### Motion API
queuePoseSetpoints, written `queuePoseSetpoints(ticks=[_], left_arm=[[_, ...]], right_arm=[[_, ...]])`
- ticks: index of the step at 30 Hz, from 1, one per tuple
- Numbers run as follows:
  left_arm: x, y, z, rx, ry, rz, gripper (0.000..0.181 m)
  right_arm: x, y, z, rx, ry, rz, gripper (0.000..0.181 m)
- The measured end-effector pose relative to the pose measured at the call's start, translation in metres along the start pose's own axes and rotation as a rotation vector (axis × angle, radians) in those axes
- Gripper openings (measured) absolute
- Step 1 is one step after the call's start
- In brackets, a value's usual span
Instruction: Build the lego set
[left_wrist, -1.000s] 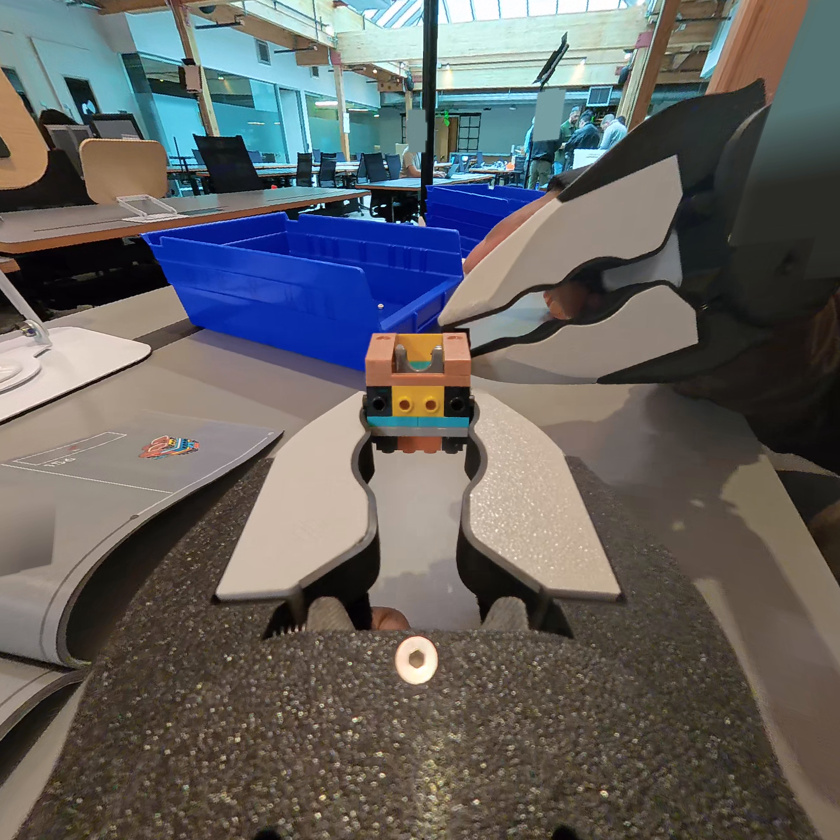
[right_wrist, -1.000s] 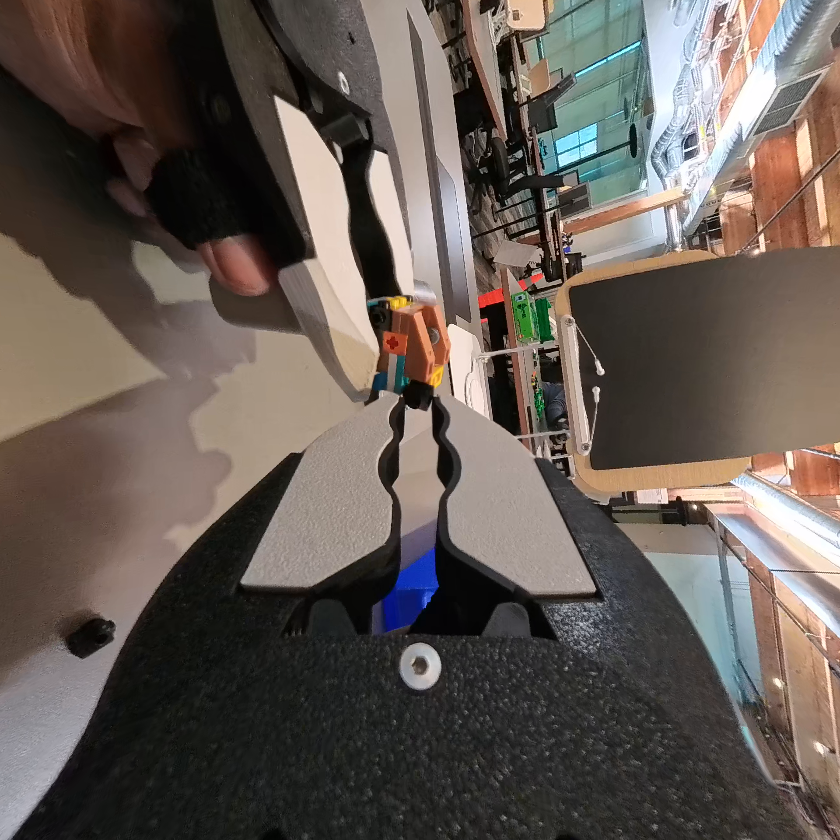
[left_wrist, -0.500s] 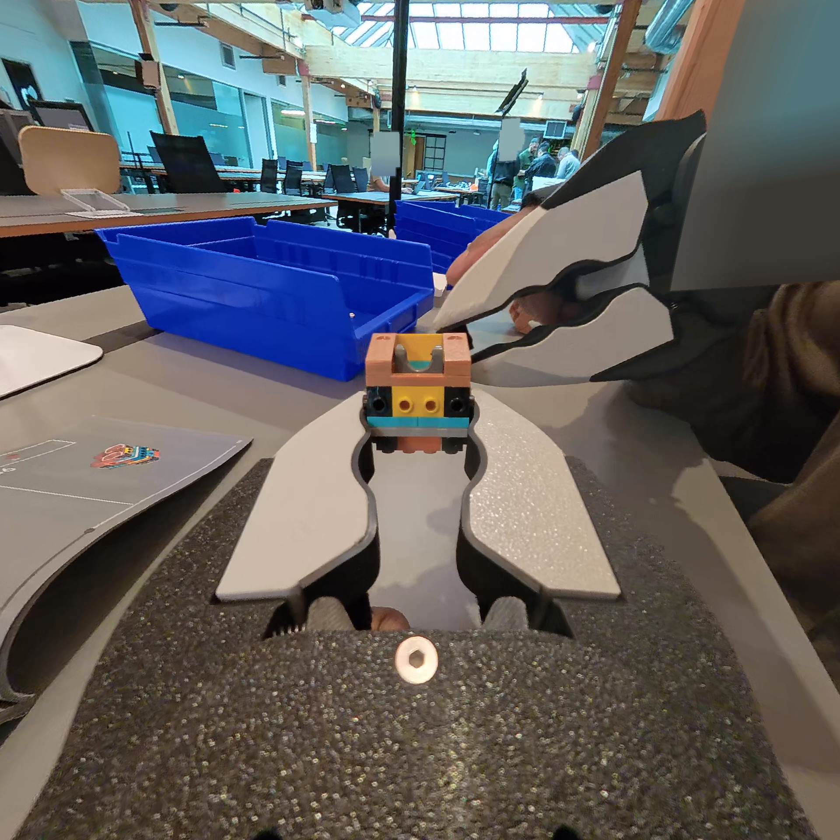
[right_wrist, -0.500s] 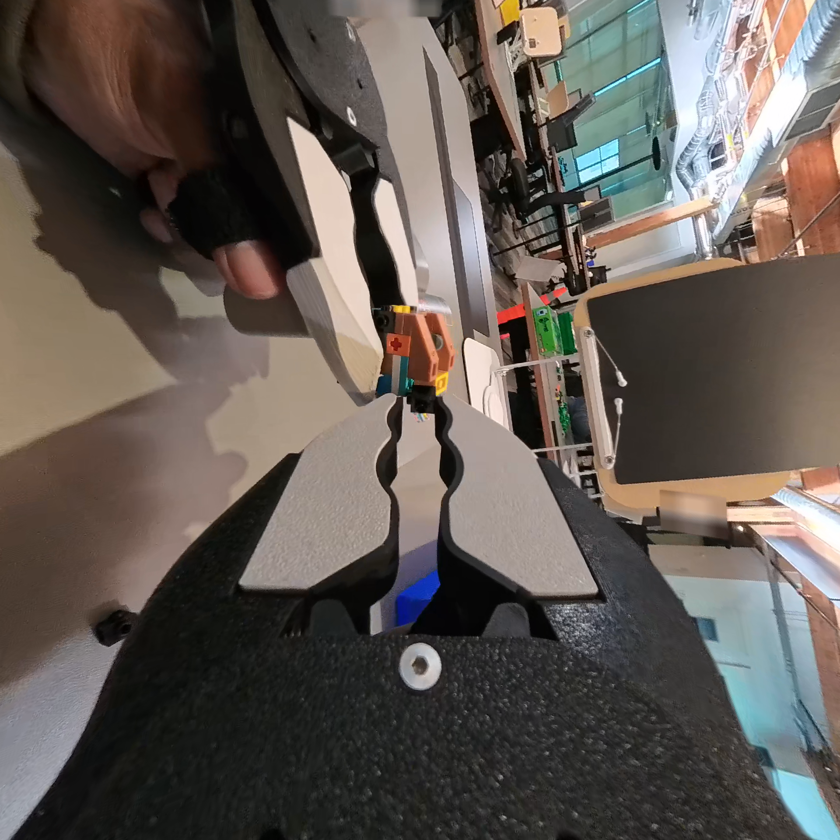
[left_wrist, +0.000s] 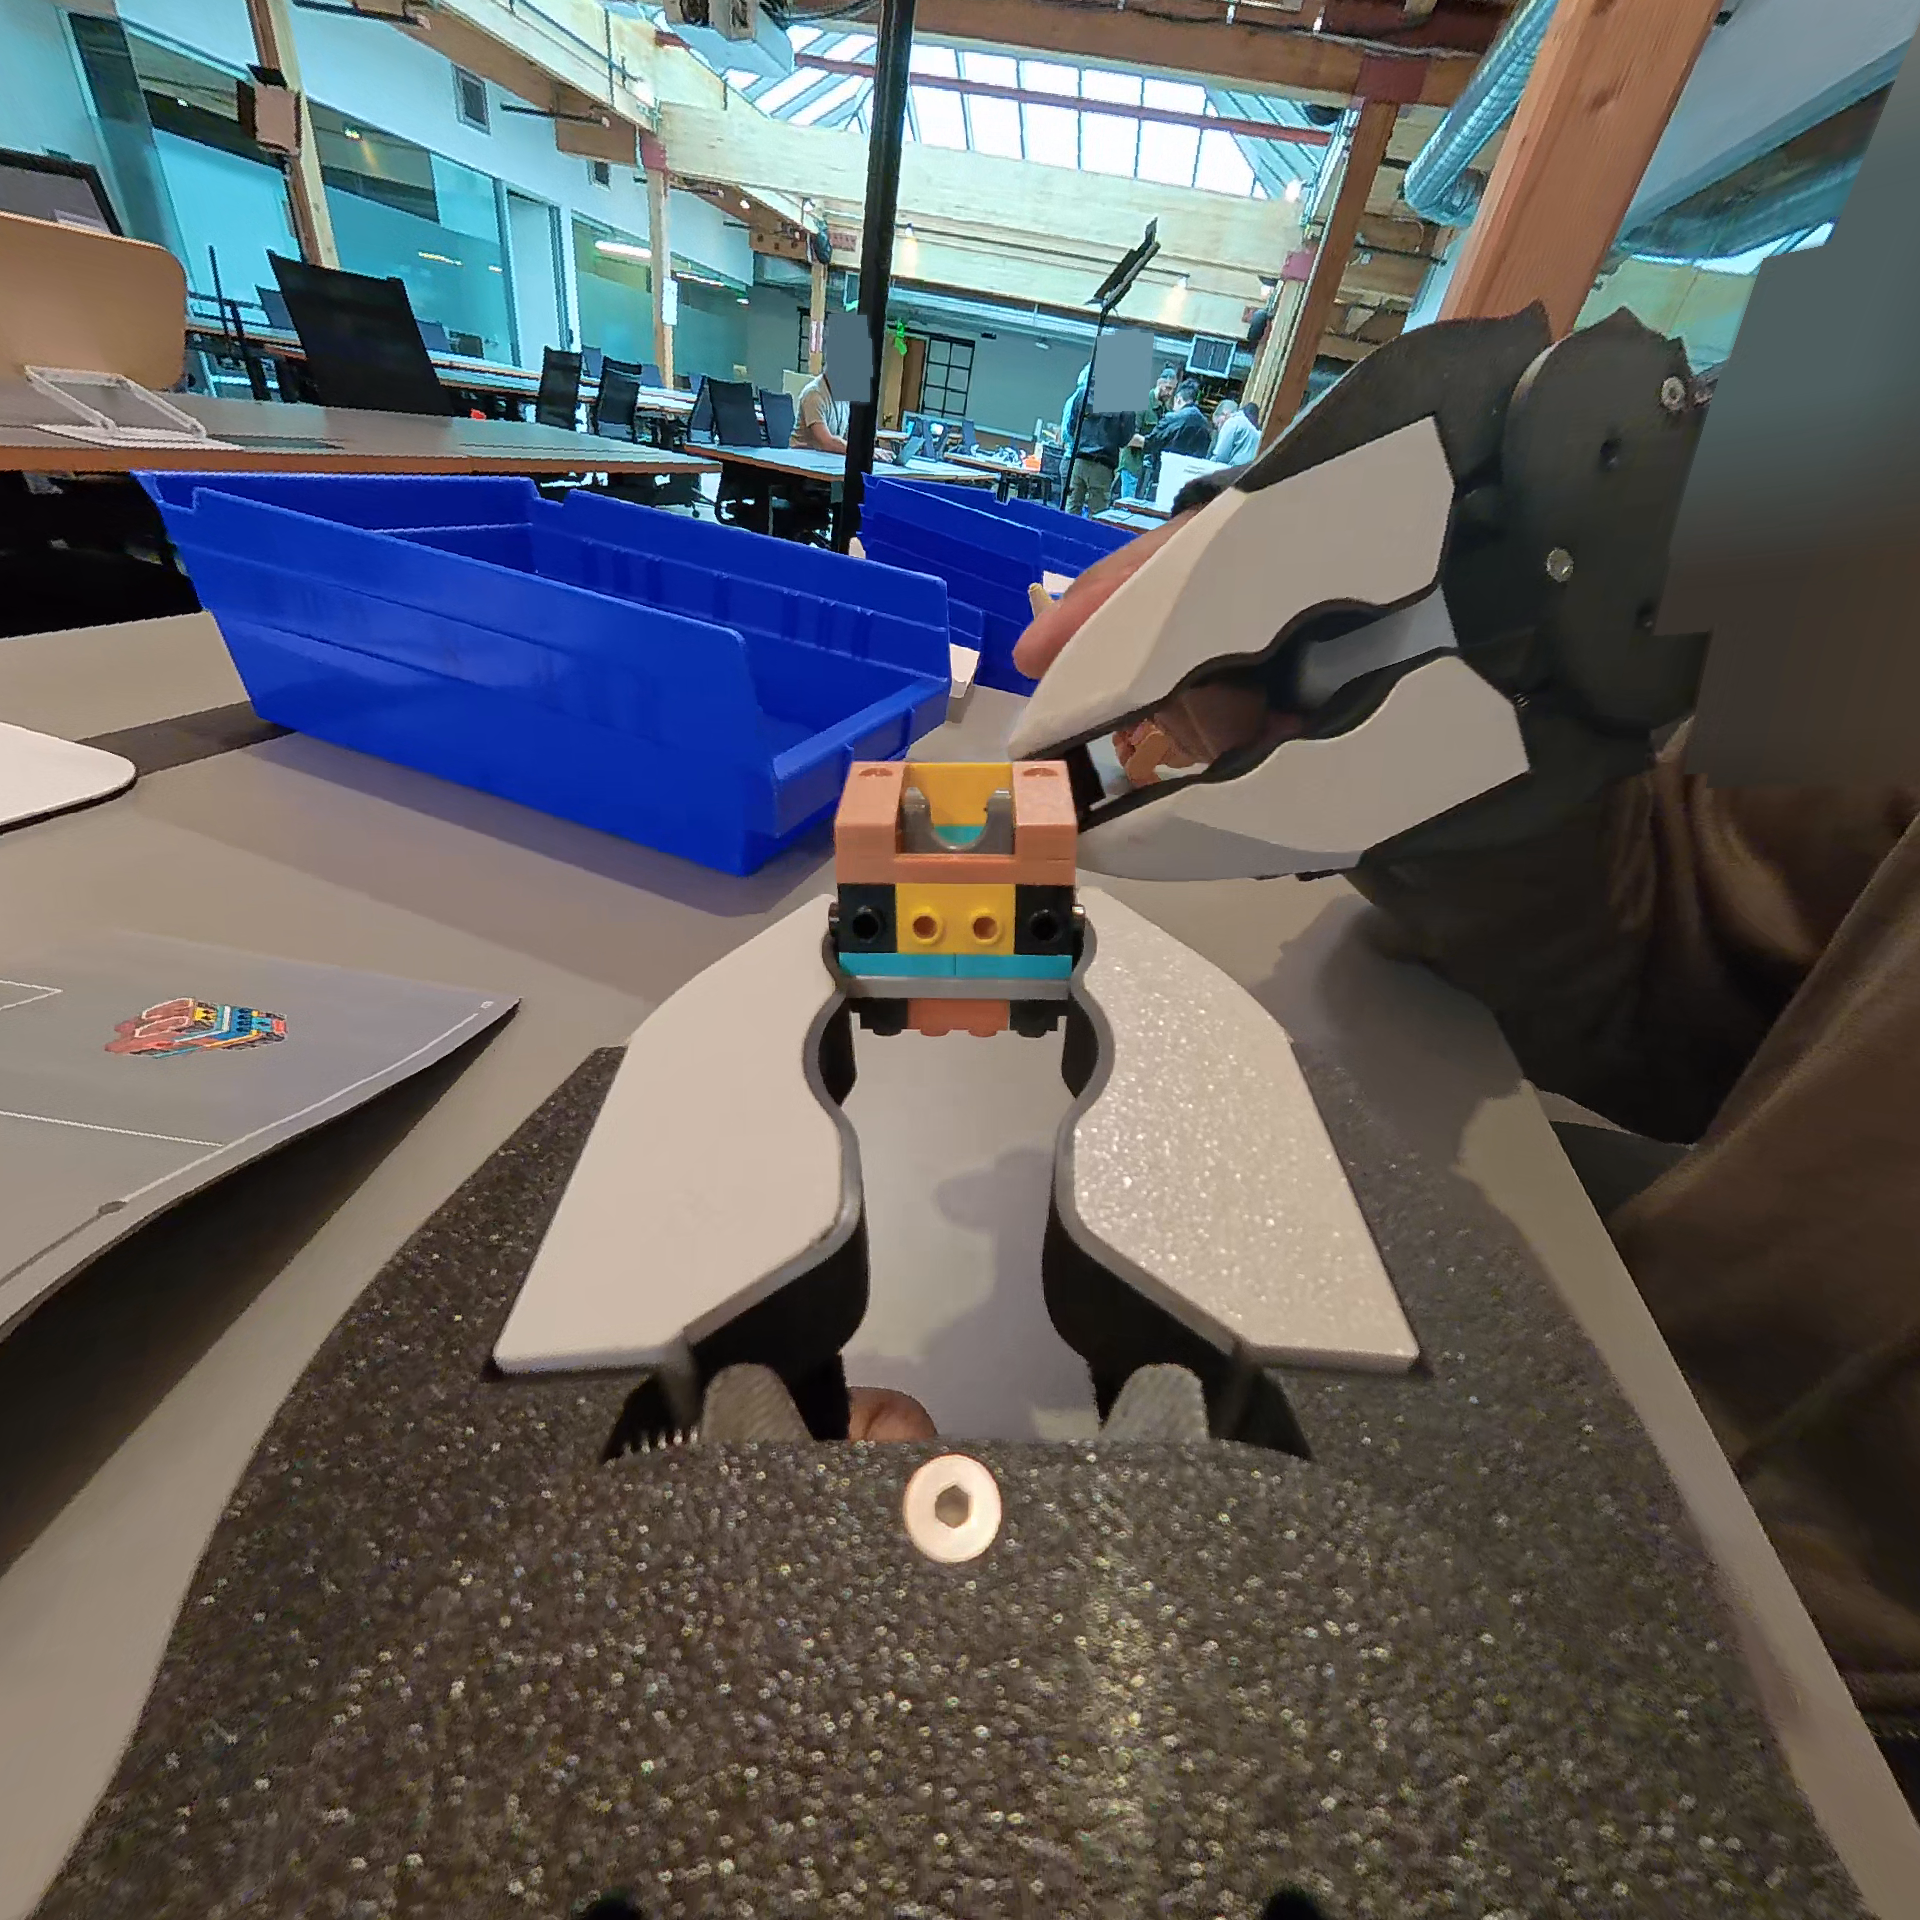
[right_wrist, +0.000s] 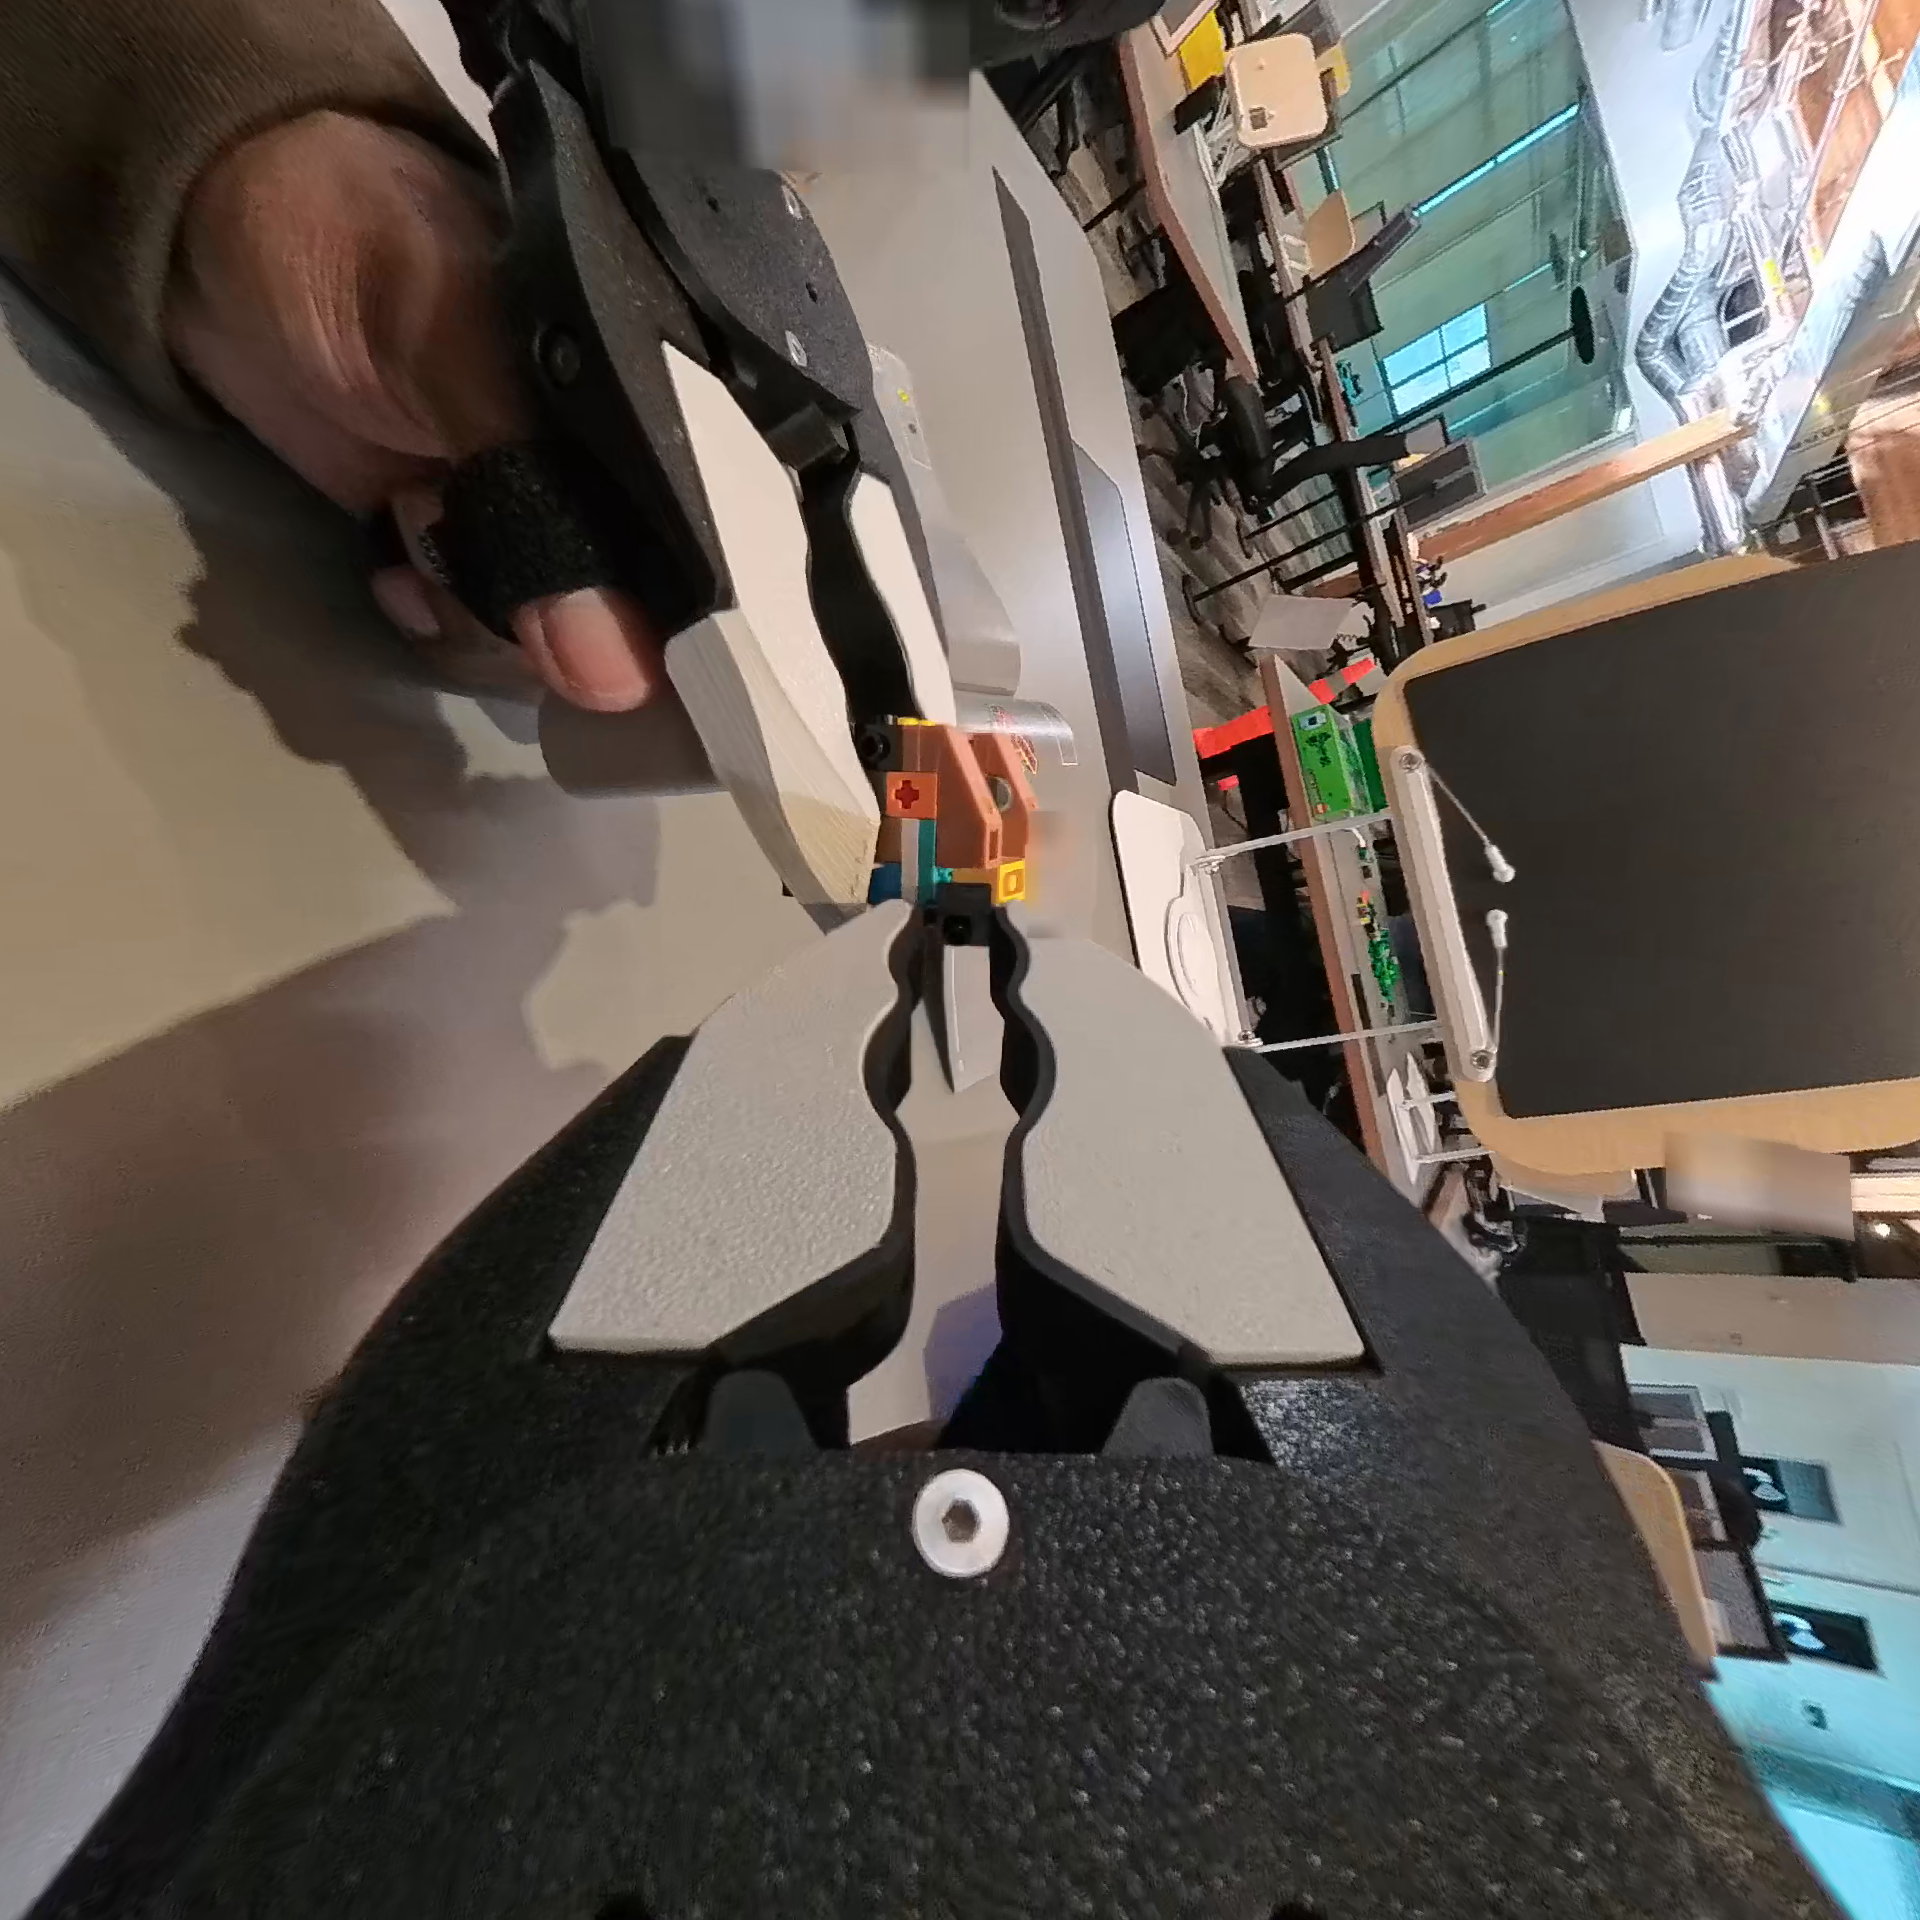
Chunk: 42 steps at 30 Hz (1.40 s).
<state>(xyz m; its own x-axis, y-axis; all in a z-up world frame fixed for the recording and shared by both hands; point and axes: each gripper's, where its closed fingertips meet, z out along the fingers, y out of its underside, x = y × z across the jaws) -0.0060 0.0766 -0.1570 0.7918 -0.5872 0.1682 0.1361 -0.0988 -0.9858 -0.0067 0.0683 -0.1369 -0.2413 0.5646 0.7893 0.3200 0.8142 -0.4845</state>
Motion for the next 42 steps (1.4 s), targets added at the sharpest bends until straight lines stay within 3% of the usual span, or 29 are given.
queuePoseSetpoints(ticks=[11,31,42], left_arm=[[-0.002,0.001,-0.001,-0.007,0.017,-0.052,0.037],[0.014,-0.010,-0.008,0.079,0.261,-0.433,0.037],[0.016,-0.021,-0.014,0.171,0.339,-0.583,0.037]], right_arm=[[0.001,0.001,0.002,-0.042,-0.043,0.122,0.011],[0.005,-0.019,0.001,-0.186,-0.378,0.234,0.011],[0.010,-0.026,0.001,-0.275,-0.473,0.213,0.012]])
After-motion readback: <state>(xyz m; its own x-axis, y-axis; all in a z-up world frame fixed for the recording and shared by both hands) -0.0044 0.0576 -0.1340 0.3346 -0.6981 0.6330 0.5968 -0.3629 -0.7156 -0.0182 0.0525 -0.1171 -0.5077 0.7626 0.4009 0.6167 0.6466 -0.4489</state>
